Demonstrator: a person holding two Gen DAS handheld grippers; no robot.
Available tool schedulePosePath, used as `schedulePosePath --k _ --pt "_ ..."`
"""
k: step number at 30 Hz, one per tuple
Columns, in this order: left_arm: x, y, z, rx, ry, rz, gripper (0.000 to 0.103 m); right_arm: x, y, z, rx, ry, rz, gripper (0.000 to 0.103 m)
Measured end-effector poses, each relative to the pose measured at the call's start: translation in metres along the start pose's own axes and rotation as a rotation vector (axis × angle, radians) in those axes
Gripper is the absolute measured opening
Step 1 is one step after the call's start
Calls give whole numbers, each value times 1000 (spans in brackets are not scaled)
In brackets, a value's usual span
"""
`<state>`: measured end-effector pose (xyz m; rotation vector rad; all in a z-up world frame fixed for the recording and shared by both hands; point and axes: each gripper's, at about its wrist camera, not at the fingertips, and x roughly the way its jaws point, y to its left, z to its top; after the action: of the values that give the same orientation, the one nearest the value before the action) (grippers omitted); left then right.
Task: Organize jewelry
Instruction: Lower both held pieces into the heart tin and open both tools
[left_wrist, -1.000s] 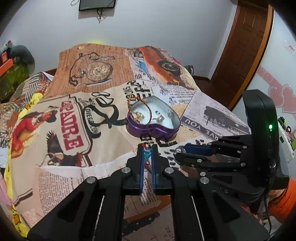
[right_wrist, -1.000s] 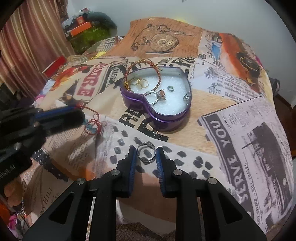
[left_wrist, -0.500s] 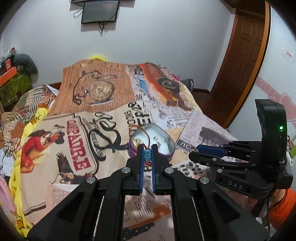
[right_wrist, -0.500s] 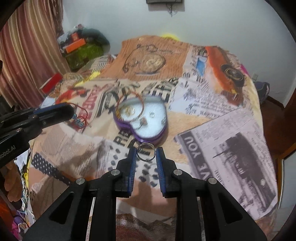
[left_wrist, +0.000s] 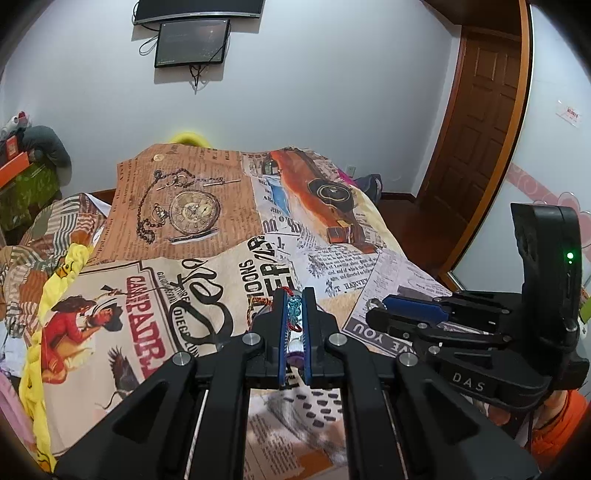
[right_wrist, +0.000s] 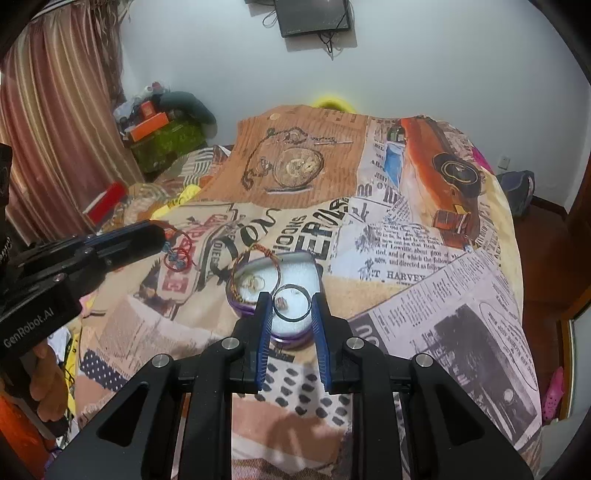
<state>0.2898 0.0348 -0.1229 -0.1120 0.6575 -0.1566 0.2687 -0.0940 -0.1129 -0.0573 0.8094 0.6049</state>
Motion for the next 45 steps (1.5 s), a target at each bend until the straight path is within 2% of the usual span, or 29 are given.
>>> schedulePosePath --k 9,20,25,30,45 --pt "32 3 1 -13 35 -16 5 21 -1 1 -12 21 6 19" --pt "72 9 -14 -10 104 -15 5 52 -2 -8 -49 98 8 20" --pt "84 14 -20 -22 123 -15 5 59 0 -9 -64 105 3 20" --pt "89 16 -24 -21 141 -22 5 63 3 -12 -86 114 -1 20" --pt "90 18 -32 -8 198 -2 8 65 19 -14 -210 78 -106 20"
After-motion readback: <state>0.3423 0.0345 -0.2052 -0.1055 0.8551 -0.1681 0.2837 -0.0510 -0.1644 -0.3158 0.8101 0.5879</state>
